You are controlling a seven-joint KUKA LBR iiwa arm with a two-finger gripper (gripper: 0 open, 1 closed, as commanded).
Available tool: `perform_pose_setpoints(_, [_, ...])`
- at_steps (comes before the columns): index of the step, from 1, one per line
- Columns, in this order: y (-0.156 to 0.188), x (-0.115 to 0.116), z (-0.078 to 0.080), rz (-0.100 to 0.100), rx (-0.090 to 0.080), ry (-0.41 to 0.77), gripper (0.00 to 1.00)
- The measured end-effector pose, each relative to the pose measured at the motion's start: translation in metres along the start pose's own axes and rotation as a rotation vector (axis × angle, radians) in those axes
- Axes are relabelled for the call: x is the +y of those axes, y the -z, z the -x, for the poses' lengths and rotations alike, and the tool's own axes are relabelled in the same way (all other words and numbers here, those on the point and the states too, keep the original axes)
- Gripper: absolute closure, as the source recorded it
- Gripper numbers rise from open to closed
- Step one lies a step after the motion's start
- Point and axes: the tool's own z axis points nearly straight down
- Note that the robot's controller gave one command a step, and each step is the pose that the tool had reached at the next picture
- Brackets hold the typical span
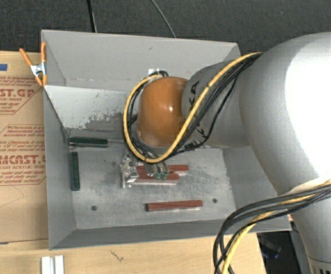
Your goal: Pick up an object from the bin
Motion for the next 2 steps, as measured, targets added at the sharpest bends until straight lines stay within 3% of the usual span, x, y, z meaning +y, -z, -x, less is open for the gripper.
perform_pose_setpoints(1, [0.1507, 0.0111, 0.0023, -0.003, 0.013, 0.052, 1.00])
perform_pose_setpoints(2, [0.1483, 0.0109, 0.0010, -0.004, 0.019, 0.052, 1.00])
